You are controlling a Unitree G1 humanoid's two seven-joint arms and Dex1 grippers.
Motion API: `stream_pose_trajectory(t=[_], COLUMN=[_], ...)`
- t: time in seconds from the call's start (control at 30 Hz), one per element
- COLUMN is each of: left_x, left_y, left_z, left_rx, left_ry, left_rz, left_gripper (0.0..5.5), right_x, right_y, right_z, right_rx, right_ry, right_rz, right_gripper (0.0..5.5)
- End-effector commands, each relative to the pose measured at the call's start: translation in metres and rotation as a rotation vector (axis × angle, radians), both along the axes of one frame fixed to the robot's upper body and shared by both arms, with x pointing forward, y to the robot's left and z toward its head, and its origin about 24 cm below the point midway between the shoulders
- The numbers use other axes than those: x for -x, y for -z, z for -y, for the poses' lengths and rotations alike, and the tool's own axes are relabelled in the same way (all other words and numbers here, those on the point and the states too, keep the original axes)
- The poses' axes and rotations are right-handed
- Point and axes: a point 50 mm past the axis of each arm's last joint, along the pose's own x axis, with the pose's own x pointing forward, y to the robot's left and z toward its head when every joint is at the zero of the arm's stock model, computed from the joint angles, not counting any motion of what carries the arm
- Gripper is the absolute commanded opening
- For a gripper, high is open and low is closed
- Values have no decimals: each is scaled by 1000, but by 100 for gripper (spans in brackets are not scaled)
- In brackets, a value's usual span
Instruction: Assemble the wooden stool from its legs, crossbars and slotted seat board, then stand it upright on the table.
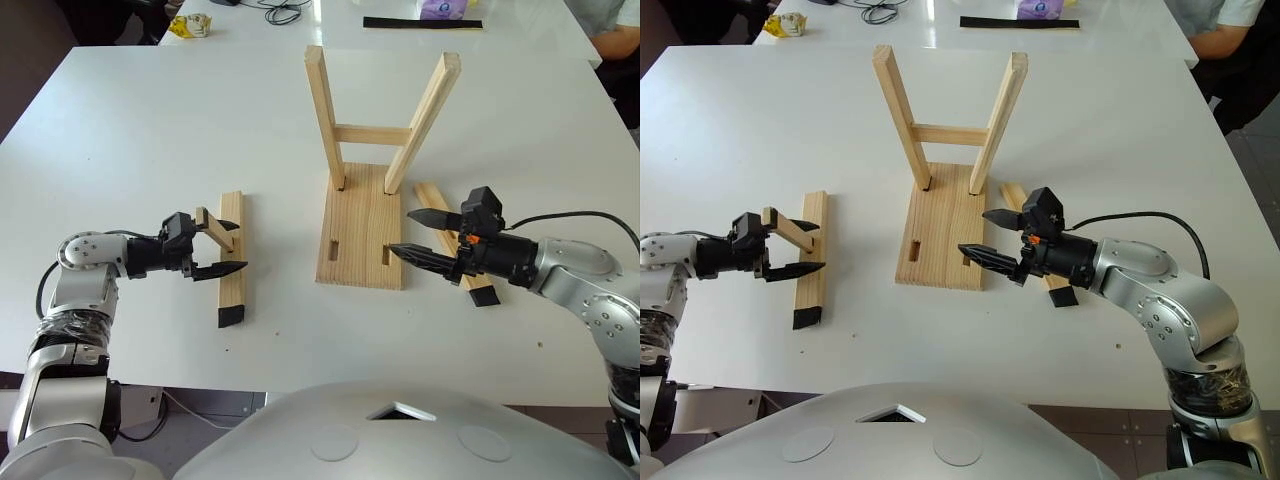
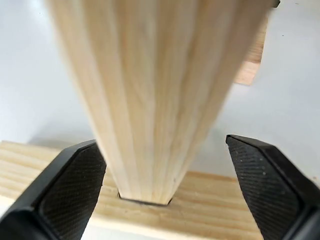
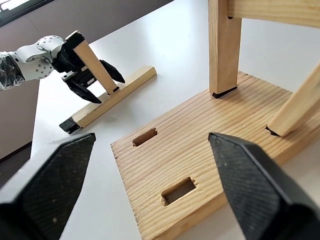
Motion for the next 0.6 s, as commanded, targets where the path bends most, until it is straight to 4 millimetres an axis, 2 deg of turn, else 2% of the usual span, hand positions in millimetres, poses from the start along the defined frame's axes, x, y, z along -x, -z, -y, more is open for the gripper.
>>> stream_pose_trajectory(t=[0.03,0.3,0.43,0.6], left_x=[-3,2,-2,-3], left_y=[-23,-44,-62,-94], left_z=[-5,-13,-9,2], left_rx=[23,19,63,154], left_ry=[-11,-23,-25,0], left_rz=[40,72,118,152], left_gripper=[418,418,418,418], right_x=[0,2,2,2], right_y=[1,0,0,-1], right_z=[0,2,2,3], right_rx=[4,2,1,4], right_ry=[14,31,37,39], right_rz=[14,26,32,39], right_gripper=[419,419,419,419])
